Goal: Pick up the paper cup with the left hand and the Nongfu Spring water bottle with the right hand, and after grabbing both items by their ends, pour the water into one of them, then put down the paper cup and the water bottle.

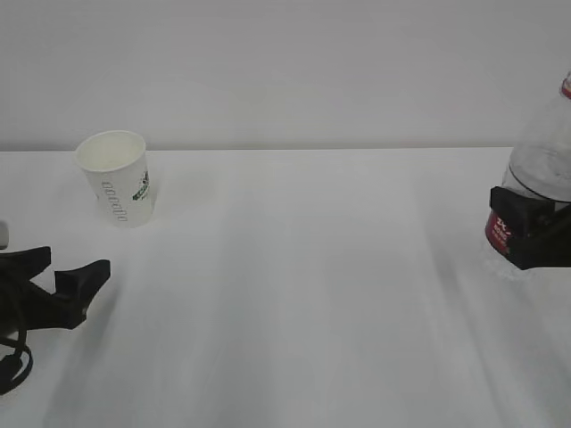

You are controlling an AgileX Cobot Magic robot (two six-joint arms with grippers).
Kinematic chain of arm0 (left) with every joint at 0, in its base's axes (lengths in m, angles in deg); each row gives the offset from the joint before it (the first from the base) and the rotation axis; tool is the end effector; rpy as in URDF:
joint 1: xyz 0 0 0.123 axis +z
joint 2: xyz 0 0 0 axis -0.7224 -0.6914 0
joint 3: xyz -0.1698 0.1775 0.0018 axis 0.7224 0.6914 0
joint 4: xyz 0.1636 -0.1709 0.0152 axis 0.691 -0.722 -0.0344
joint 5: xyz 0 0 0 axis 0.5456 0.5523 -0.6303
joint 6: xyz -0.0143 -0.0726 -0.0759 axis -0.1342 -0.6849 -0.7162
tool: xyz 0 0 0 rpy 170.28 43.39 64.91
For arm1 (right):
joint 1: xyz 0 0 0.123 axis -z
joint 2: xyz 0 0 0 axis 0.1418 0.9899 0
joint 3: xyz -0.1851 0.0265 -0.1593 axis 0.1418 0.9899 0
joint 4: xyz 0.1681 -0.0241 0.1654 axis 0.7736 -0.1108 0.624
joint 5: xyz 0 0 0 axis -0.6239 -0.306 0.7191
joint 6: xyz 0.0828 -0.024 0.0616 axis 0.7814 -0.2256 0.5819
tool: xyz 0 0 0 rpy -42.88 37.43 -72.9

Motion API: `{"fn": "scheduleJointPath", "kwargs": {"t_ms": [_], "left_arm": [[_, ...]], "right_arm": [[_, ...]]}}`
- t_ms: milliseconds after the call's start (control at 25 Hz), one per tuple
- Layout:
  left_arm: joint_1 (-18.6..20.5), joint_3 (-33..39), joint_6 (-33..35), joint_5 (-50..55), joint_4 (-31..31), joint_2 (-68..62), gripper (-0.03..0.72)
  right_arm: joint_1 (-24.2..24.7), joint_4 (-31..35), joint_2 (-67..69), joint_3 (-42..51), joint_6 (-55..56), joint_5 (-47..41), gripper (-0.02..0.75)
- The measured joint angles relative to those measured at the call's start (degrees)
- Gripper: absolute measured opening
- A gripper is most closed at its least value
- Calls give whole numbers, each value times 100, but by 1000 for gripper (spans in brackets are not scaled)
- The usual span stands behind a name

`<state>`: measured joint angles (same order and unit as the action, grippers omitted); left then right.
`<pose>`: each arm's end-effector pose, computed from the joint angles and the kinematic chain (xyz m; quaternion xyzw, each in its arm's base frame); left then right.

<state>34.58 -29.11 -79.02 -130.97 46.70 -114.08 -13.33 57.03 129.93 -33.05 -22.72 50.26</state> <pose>0.2285 -0.0603 0.0746 0.1091 0.8157 -0.1132 0.5567 0.2410 0.0344 0.1521 -0.1368 0.7834 0.0244 0.6058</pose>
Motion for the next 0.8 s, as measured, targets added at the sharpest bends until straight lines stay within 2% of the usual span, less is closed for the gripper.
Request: {"fn": "scheduleJointPath", "kwargs": {"t_ms": [520, 800], "left_arm": [[0, -839, -4, 0, -35, -108, 673], [0, -1112, -13, 374, -35, -243, 670]], "right_arm": [[0, 0, -36, -13, -33, -247, 475], [0, 0, -36, -13, -125, -247, 475]]}}
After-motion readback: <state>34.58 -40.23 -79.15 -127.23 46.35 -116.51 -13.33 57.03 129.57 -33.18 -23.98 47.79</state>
